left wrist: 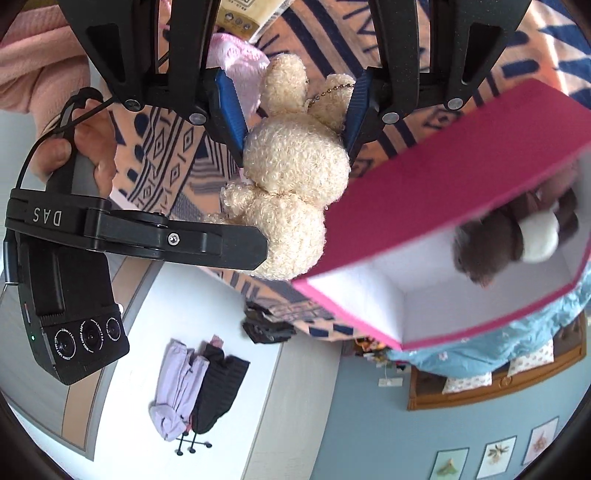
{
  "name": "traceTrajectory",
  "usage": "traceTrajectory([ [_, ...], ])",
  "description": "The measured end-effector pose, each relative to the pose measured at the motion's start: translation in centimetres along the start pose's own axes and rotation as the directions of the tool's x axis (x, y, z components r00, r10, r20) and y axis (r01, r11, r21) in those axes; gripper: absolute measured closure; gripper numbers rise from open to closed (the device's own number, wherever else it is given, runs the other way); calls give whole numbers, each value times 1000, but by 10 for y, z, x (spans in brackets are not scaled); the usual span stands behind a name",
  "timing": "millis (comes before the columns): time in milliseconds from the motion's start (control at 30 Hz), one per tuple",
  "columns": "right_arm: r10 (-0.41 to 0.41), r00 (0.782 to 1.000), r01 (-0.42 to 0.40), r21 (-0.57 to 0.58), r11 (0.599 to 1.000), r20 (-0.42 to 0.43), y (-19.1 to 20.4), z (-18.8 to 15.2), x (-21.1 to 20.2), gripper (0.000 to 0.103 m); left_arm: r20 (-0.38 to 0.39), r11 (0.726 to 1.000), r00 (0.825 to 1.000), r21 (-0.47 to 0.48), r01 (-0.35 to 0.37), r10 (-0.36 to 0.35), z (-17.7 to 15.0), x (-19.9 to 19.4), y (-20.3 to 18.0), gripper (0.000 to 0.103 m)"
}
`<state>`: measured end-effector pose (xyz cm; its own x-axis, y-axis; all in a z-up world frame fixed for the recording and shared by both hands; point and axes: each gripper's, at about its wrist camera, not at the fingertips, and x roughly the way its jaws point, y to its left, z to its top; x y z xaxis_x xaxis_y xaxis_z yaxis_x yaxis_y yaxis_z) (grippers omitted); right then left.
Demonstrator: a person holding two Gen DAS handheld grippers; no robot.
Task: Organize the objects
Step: 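Carry the cream teddy bear with both grippers over the box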
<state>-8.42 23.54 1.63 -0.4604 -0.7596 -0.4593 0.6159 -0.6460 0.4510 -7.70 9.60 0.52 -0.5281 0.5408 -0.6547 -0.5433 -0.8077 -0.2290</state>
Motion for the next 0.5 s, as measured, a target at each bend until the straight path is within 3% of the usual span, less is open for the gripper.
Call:
traceTrajectory([
  [500, 13, 997, -7, -72, 997, 72, 4, 66, 4, 76, 74, 997, 994, 7, -79, 78, 65, -15, 20, 54],
])
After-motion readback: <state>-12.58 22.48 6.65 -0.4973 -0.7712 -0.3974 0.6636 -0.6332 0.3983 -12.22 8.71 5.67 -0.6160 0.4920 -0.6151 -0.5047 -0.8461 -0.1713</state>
